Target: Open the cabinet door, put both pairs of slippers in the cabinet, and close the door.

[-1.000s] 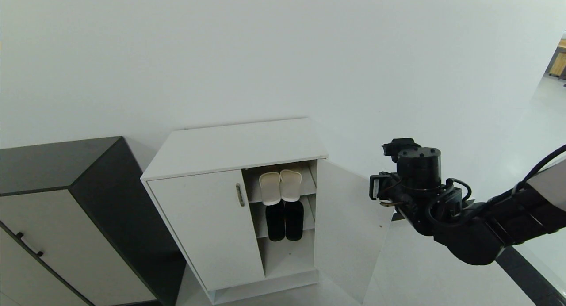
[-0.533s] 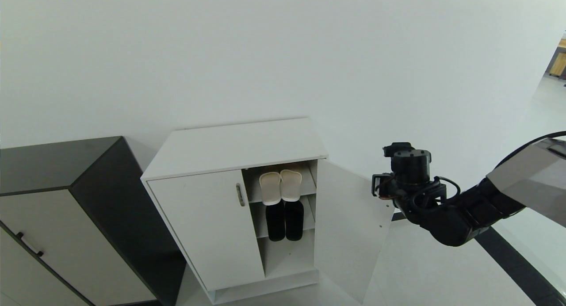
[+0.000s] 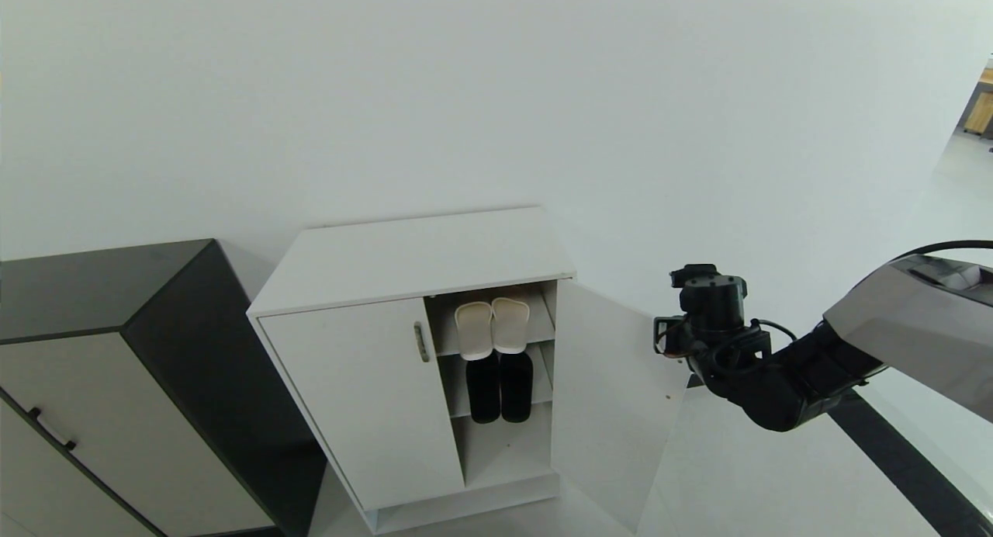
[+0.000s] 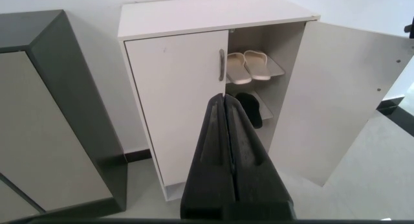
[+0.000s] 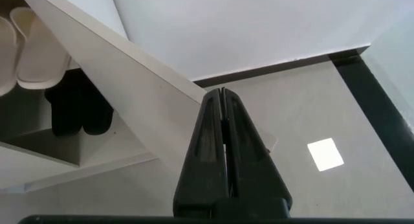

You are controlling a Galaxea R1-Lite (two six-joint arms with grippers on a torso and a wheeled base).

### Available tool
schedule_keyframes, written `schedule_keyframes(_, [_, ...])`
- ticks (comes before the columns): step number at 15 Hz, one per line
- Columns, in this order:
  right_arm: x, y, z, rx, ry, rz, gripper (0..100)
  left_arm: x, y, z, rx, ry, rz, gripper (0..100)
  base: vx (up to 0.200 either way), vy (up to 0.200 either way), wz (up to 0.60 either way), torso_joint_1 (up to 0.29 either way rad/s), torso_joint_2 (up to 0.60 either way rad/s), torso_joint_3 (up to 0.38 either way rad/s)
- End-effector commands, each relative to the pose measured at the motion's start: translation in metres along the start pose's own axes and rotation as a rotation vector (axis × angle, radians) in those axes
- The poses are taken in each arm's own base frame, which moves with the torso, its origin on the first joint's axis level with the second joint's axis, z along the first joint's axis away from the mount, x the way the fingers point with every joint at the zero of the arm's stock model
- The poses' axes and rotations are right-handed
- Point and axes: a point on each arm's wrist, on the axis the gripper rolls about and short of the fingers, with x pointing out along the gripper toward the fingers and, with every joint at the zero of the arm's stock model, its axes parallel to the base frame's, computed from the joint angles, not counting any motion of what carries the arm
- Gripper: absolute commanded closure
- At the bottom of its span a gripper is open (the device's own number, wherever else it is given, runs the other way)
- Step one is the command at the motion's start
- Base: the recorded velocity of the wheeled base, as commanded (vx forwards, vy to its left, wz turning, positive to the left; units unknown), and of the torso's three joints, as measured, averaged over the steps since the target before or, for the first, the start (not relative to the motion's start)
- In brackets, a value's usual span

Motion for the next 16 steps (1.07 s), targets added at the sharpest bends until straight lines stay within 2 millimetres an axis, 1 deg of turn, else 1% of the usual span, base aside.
schedule_keyframes(1, [0.0024,0.0001,-0.0041,-0.004,0.009,-0.003,100,0.0,0.0,0.0,0.0,-0.001,0.001,100,0.0,0.0,0.0,0.0,0.0,0.0])
schedule_keyframes(16, [0.0047,-0.0027,-0.0074,-0.008,0.021,-0.012,100,0.0001,0.0,0.0,0.0,0.001,-0.001,100,0.0,0.0,0.0,0.0,0.0,0.0])
